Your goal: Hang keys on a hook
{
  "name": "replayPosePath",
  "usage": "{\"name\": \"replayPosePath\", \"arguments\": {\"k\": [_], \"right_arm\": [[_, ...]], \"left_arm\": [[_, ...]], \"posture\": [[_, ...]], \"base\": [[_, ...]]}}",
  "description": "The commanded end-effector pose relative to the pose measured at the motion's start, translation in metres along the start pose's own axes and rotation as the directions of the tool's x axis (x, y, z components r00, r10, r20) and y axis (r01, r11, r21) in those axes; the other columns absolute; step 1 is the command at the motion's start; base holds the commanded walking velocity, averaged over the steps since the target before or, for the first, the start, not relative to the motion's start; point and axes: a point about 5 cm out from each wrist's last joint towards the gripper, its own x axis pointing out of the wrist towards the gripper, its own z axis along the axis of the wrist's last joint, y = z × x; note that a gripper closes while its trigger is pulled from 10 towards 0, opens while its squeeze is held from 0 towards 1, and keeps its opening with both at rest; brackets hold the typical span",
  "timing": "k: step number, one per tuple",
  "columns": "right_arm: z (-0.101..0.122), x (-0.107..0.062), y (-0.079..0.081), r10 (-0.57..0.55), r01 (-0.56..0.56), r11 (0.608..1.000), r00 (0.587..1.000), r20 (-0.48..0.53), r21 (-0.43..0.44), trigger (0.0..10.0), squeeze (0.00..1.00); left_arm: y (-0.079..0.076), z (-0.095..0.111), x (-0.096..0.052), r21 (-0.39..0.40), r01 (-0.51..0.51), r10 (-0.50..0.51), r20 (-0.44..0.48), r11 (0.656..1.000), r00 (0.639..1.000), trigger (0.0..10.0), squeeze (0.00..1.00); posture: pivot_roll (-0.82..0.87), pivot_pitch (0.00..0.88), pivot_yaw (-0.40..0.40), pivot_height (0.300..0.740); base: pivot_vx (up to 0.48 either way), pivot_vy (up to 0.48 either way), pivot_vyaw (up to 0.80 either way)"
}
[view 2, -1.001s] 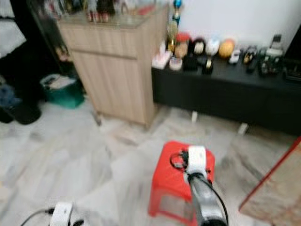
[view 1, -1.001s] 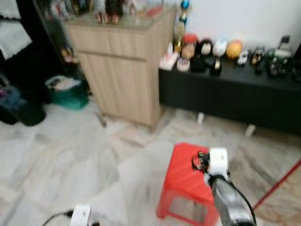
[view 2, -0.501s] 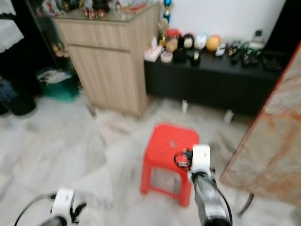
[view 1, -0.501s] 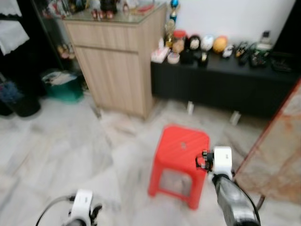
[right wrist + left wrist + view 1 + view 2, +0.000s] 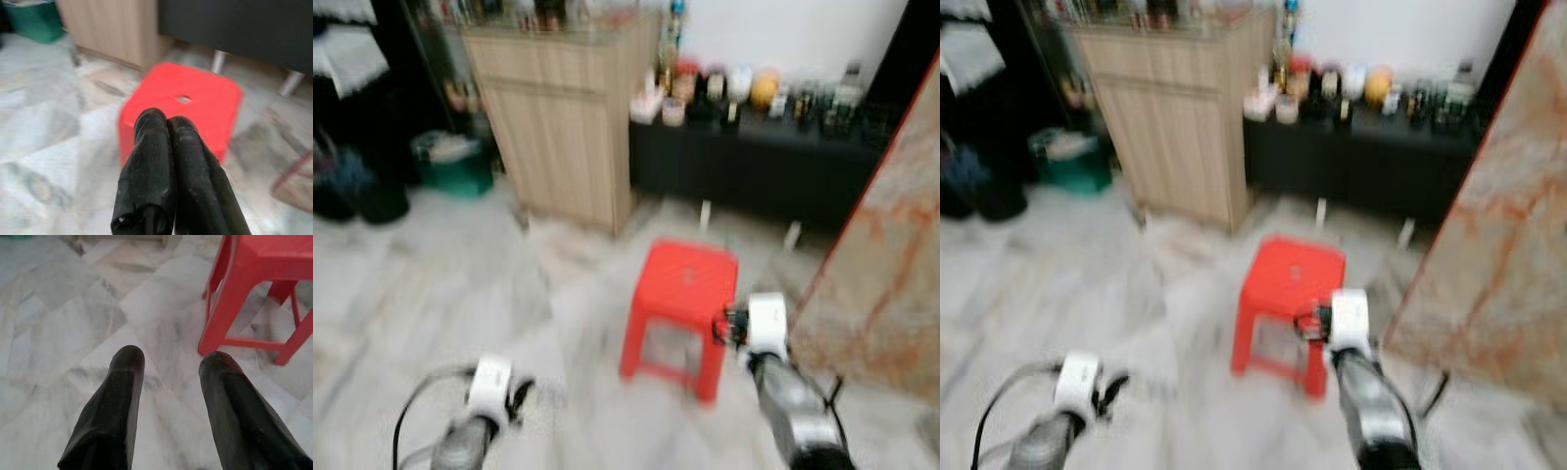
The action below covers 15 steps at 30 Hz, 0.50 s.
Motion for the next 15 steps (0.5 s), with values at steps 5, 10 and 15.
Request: {"name": "replayPosePath", "arguments": {"k": [5,10,15], "right_arm": [[0.019,0.007,0.010,0.105,-0.105,0.994,0.994,-0.018,0.015,10.0,0.00],[0.035,0.008,0.025,0.214,-0.213,0.976,0.977,-0.018,0.040,10.0,0.00],[0.044,0.006,0.035,0.273,-0.272,0.961,0.962,-0.011,0.040,10.0,0.00]], "left_arm": [[-0.006,0.039,0.009,0.084,0.138,-0.150,0.152,0.987,0.977,10.0,0.00],[-0.007,0.066,0.008,0.130,0.214,-0.240,0.229,0.968,0.943,10.0,0.00],[-0.015,0.083,0.005,0.152,0.291,-0.323,0.269,0.944,0.907,10.0,0.00]], "posture": [[0.03,0.000,-0.001,0.736],[0.03,0.000,-0.006,0.736],[0.04,0.000,-0.011,0.736]], "base": [[0.000,0.000,0.00],[0.000,0.000,0.00],[0.000,0.000,0.00]]}}
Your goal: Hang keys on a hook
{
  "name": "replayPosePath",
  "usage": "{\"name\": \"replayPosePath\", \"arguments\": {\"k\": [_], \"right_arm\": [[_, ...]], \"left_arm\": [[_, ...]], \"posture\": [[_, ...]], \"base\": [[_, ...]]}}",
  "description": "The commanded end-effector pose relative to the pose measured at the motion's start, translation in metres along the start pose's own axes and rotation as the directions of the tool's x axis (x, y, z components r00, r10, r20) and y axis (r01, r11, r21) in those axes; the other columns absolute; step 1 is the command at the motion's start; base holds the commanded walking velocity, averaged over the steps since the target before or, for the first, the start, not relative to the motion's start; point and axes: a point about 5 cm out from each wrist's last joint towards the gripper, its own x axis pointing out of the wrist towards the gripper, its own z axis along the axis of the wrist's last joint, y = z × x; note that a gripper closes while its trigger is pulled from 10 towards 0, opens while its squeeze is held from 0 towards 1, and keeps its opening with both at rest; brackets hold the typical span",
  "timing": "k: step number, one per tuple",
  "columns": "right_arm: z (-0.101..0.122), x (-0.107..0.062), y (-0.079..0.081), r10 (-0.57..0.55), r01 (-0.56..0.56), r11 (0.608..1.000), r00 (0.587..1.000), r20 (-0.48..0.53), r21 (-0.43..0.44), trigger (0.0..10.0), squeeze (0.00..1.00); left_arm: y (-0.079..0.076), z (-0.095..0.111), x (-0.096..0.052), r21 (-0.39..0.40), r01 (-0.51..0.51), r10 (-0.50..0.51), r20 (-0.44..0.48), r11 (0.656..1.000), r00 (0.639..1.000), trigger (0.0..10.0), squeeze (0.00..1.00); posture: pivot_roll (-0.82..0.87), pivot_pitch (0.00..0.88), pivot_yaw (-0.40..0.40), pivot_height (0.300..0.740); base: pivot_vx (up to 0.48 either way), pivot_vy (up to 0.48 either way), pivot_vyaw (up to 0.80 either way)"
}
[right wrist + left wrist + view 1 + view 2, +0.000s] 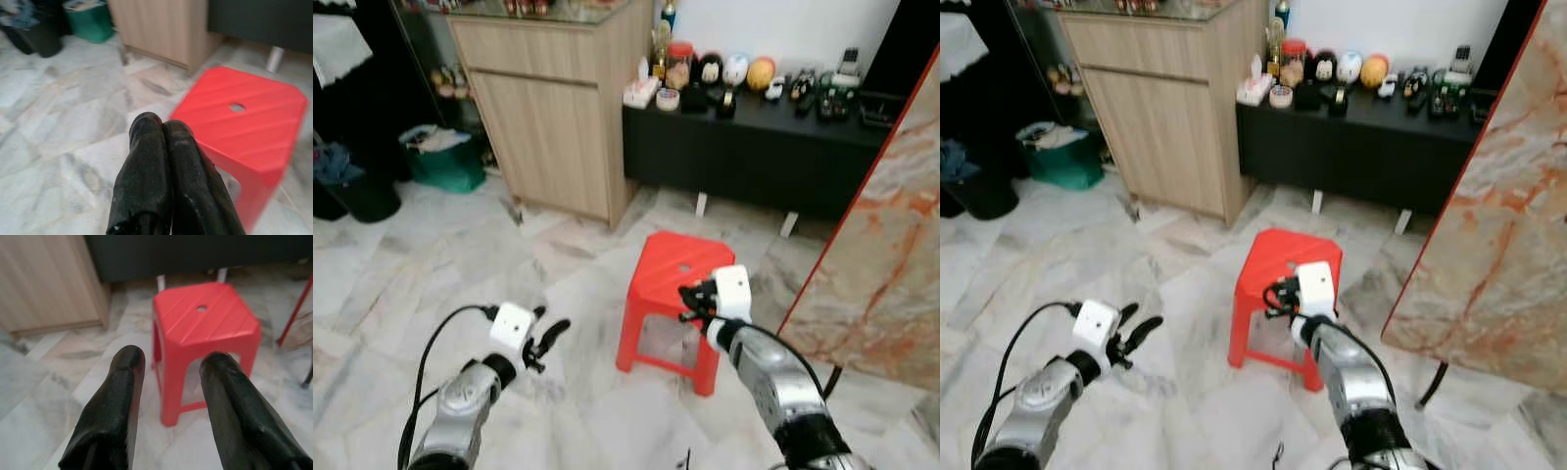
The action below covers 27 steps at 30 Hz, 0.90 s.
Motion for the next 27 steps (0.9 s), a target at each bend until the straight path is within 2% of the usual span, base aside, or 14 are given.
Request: {"name": "replayPosePath", "arguments": {"k": [1,3,7,17,21,23,27], "right_arm": [[0.008,0.000,0.005,0.030,-0.030,1.000,1.000,0.006,-0.002,10.0,0.00],[0.015,-0.001,0.010,0.068,-0.068,0.998,0.998,0.014,0.013,10.0,0.00],[0.020,-0.005,0.021,0.136,-0.136,0.991,0.991,-0.013,0.009,10.0,0.00],[0.028,-0.016,0.039,0.245,-0.245,0.969,0.968,-0.044,0.009,10.0,0.00],[0.030,-0.019,0.048,0.281,-0.281,0.960,0.958,-0.065,0.007,10.0,0.00],[0.031,-0.021,0.052,0.299,-0.299,0.954,0.951,-0.074,0.013,10.0,0.00],[0.032,-0.023,0.057,0.323,-0.323,0.946,0.942,-0.089,0.021,10.0,0.00]], "left_arm": [[-0.004,0.005,-0.001,-0.010,0.055,-0.055,0.008,0.998,0.998,10.0,0.00],[-0.012,0.015,0.000,-0.019,0.119,-0.118,0.033,0.993,0.992,10.0,0.00],[-0.020,0.025,0.000,-0.016,0.183,-0.182,0.032,0.983,0.983,10.0,0.00],[-0.025,0.054,-0.006,-0.007,0.260,-0.259,0.082,0.965,0.962,10.0,0.00],[-0.031,0.058,-0.009,-0.002,0.312,-0.312,0.064,0.950,0.948,10.0,0.00],[-0.033,0.057,-0.011,0.007,0.339,-0.339,0.027,0.941,0.940,10.0,0.00],[-0.033,0.052,-0.011,0.001,0.332,-0.332,0.005,0.943,0.943,10.0,0.00]], "posture": [[0.04,0.000,-0.011,0.736],[0.03,0.000,-0.013,0.736],[0.03,0.000,-0.017,0.736],[0.04,0.000,-0.027,0.736],[0.04,0.000,-0.030,0.736],[0.04,0.000,-0.033,0.736],[0.04,0.000,-0.036,0.736]], "base": [[0.000,0.000,0.00],[0.000,0.000,0.00],[0.000,0.000,0.00],[0.000,0.000,0.00],[0.000,0.000,0.00],[0.000,0.000,0.00],[0.000,0.000,0.00]]}}
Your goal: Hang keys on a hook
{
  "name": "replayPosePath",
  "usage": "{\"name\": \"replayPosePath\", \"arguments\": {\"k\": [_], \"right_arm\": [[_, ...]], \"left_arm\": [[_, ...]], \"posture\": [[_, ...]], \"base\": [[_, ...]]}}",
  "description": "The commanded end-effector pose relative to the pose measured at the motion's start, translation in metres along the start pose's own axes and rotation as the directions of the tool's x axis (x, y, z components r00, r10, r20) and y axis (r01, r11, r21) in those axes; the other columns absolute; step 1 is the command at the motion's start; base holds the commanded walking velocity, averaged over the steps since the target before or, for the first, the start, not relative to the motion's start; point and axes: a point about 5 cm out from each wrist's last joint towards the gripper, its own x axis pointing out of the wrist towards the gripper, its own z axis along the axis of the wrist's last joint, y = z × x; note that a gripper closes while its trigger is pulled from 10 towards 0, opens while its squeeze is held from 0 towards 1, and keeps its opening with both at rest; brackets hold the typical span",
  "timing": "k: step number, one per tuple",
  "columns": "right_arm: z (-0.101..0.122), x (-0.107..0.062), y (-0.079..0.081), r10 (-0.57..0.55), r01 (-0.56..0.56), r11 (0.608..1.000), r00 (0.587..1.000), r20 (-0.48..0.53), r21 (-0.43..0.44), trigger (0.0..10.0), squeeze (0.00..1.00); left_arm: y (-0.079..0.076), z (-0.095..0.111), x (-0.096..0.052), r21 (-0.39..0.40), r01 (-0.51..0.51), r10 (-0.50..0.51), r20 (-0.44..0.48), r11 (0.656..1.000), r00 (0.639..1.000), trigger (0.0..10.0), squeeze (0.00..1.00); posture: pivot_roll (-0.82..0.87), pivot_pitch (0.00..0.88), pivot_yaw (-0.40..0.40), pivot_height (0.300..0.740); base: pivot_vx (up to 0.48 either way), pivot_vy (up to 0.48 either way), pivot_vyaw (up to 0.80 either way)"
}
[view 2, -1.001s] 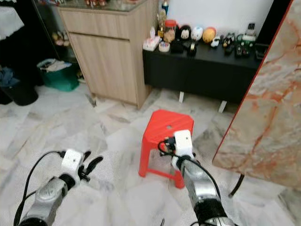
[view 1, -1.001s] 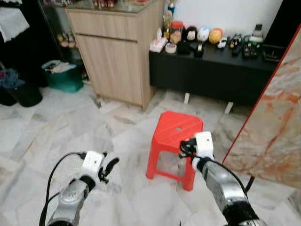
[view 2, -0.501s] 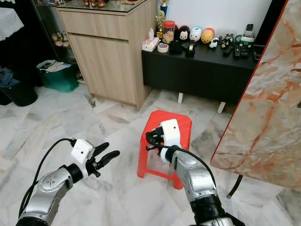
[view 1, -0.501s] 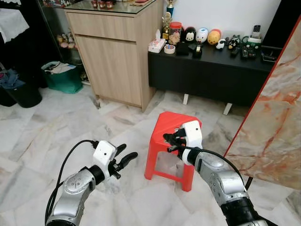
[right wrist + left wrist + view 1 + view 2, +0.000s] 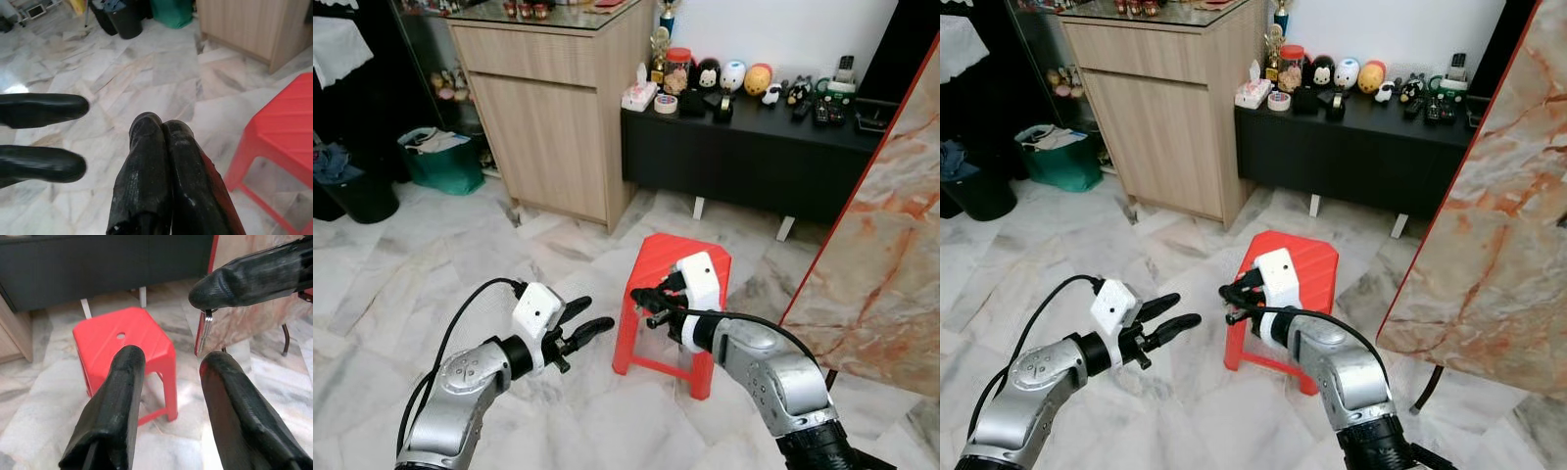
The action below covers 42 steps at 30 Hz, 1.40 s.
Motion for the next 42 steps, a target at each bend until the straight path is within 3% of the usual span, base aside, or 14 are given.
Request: {"name": "replayPosePath", "arguments": {"k": [1,9,16,22,42], "right_arm": [[0.005,-0.003,0.007,0.027,-0.027,1.000,1.000,-0.003,-0.006,10.0,0.00],[0.004,-0.005,0.016,0.048,-0.049,0.999,0.998,-0.046,-0.008,10.0,0.00],[0.003,-0.003,0.033,0.132,-0.130,0.991,0.988,-0.086,0.024,10.0,0.00],[0.002,-0.002,0.036,0.155,-0.152,0.988,0.982,-0.107,0.036,10.0,0.00],[0.006,-0.001,0.026,0.140,-0.142,0.990,0.983,-0.118,-0.007,10.0,0.00]], "left_arm": [[-0.001,-0.004,-0.003,-0.003,0.002,-0.002,-0.029,1.000,1.000,10.0,0.00],[-0.006,0.000,0.000,-0.025,0.046,-0.047,-0.039,0.999,0.998,10.0,0.00],[-0.005,0.003,0.005,-0.027,0.083,-0.084,-0.044,0.996,0.995,10.0,0.00],[-0.006,0.004,0.007,-0.043,0.115,-0.117,-0.045,0.992,0.992,10.0,0.00],[-0.013,0.002,0.001,-0.059,0.227,-0.233,-0.103,0.972,0.967,10.0,0.00]], "posture": [[0.04,0.000,-0.036,0.736],[0.04,0.000,-0.048,0.736],[0.03,0.000,-0.046,0.736],[0.04,0.000,-0.046,0.736],[0.04,0.000,-0.063,0.736]], "base": [[0.000,0.000,0.00],[0.000,0.000,0.00],[0.000,0.000,0.00],[0.000,0.000,0.00],[0.000,0.000,0.00]]}}
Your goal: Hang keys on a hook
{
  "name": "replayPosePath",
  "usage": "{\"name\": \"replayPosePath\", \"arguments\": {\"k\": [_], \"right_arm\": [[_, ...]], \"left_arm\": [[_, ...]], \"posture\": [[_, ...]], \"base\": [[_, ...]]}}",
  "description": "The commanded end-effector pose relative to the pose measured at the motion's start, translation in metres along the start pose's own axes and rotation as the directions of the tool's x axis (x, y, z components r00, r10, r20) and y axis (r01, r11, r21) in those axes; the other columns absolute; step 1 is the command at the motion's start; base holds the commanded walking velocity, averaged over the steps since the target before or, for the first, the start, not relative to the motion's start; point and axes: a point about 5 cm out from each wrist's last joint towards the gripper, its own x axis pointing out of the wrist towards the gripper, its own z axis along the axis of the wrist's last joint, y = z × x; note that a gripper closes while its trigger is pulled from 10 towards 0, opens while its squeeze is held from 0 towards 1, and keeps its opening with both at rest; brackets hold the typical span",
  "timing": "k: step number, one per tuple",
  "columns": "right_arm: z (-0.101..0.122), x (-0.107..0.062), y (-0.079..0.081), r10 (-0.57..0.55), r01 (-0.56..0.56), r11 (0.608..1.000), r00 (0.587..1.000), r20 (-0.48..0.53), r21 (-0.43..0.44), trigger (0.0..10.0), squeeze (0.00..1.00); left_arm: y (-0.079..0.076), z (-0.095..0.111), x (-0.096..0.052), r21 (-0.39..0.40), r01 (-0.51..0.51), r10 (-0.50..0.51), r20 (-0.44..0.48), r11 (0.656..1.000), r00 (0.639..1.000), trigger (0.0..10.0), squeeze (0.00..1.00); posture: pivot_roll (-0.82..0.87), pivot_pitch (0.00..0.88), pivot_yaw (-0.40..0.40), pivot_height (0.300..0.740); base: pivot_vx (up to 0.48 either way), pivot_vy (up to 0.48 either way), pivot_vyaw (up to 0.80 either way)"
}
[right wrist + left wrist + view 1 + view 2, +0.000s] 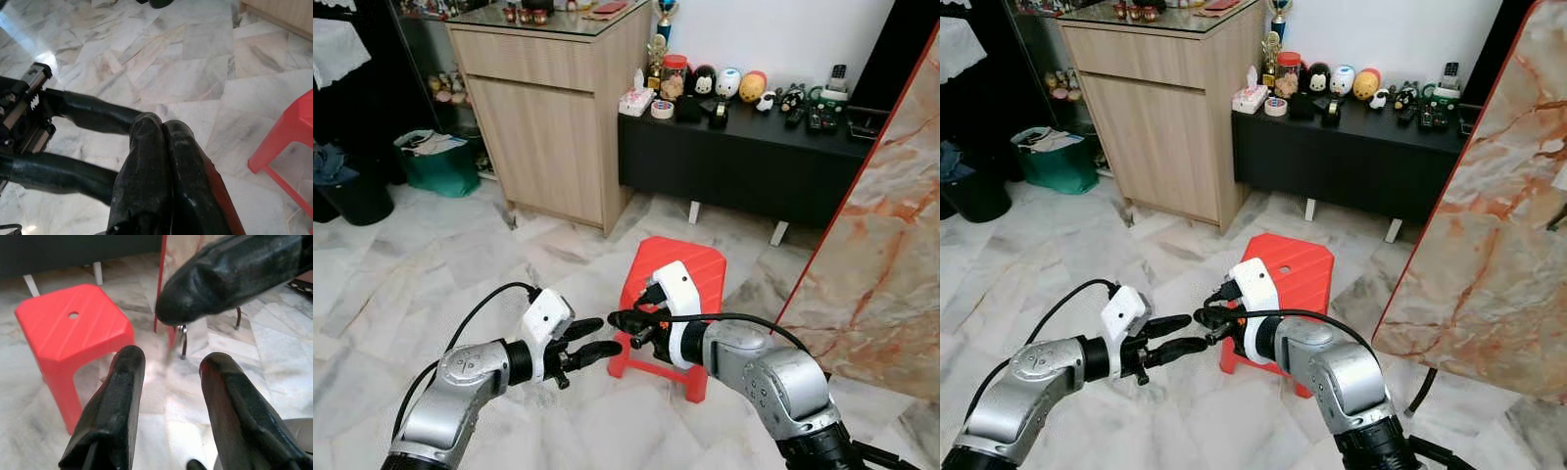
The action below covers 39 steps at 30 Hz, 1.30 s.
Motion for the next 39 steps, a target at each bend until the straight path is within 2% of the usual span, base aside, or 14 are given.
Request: {"name": "replayPosePath", "arguments": {"k": [1,21,34,35,36,37,38,39], "right_arm": [[0.005,0.001,0.000,0.005,-0.005,1.000,1.000,0.005,-0.019,10.0,0.00],[0.006,0.002,0.001,0.031,-0.031,0.999,1.000,0.000,-0.031,10.0,0.00],[0.006,0.003,0.002,0.033,-0.033,0.999,0.999,0.003,-0.028,10.0,0.00],[0.006,0.003,0.002,0.033,-0.033,0.999,0.999,0.003,-0.027,10.0,0.00],[0.006,0.003,0.002,0.033,-0.033,0.999,0.999,0.003,-0.027,10.0,0.00],[0.006,0.003,0.003,0.033,-0.033,0.999,0.999,0.003,-0.027,10.0,0.00],[0.006,0.003,0.003,0.033,-0.033,0.999,0.999,0.003,-0.027,10.0,0.00],[0.006,0.003,0.003,0.033,-0.033,0.999,0.999,0.004,-0.026,10.0,0.00]], "left_arm": [[-0.003,0.003,0.001,0.008,0.024,-0.024,0.003,1.000,1.000,10.0,0.00],[0.003,0.010,0.010,0.023,0.000,-0.001,0.030,1.000,1.000,10.0,0.00],[0.007,0.010,0.014,0.005,-0.033,0.033,0.049,0.999,0.998,10.0,0.00],[0.008,0.010,0.014,0.002,-0.037,0.037,0.051,0.999,0.998,8.9,0.00],[0.008,0.010,0.014,0.002,-0.040,0.040,0.053,0.999,0.998,7.2,0.00],[0.008,0.010,0.014,0.002,-0.042,0.042,0.054,0.999,0.998,7.2,0.00],[0.008,0.010,0.014,0.001,-0.042,0.042,0.055,0.999,0.998,0.9,0.00],[0.009,0.010,0.014,0.001,-0.043,0.043,0.055,0.999,0.998,0.0,0.00]], "posture": [[0.04,0.000,-0.063,0.736],[0.04,0.000,-0.070,0.736],[0.04,0.000,-0.068,0.736],[0.04,0.000,-0.068,0.736],[0.04,0.000,-0.068,0.736],[0.04,0.000,-0.068,0.736],[0.04,0.000,-0.069,0.736],[0.04,0.000,-0.069,0.736]], "base": [[0.000,0.000,0.00],[0.000,0.000,0.00],[0.000,0.000,0.00],[0.000,0.000,0.00],[0.000,0.000,0.00],[0.000,0.000,0.00],[0.000,0.000,0.00],[0.000,0.000,0.00]]}}
